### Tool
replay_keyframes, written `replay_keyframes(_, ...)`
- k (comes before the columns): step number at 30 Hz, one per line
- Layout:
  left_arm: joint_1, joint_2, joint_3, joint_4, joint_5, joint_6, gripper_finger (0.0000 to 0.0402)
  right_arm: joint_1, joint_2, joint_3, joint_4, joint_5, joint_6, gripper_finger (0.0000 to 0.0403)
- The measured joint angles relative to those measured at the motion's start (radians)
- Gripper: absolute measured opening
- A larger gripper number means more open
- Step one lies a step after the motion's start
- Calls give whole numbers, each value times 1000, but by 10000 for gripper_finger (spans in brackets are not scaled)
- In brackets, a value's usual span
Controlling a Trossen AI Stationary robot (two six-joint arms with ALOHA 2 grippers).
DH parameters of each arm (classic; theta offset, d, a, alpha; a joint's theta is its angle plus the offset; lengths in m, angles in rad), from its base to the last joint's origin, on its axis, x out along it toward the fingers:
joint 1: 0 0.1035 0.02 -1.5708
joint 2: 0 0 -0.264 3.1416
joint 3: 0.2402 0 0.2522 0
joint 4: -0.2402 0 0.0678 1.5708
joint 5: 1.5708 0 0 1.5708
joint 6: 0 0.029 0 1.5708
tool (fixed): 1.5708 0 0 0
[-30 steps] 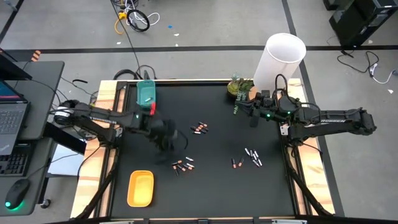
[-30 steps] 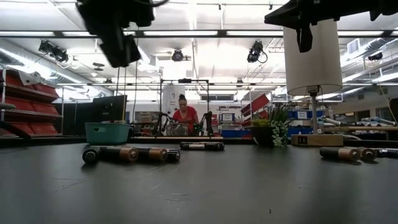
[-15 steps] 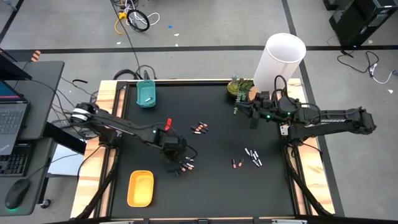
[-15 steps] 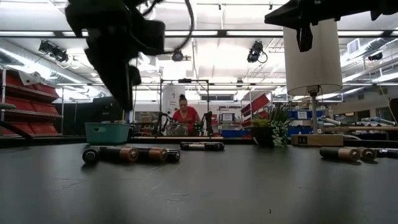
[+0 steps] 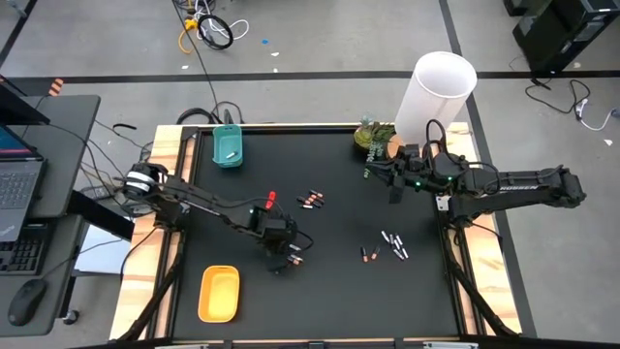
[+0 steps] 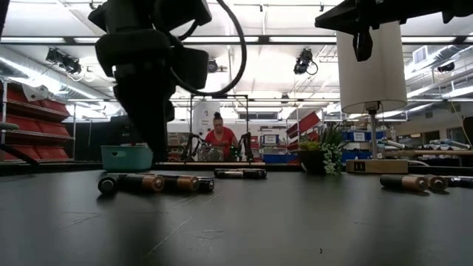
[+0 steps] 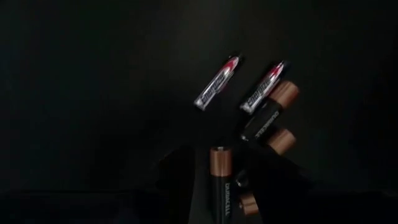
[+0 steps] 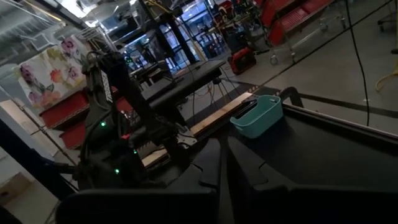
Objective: Sort batteries
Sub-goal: Put the black battery into the yellow bin
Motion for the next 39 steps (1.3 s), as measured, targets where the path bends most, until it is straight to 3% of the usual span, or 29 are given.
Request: replay_keyframes(39, -30, 8, -118, 32, -57, -16, 147, 0, 0, 0, -5, 0, 5, 14)
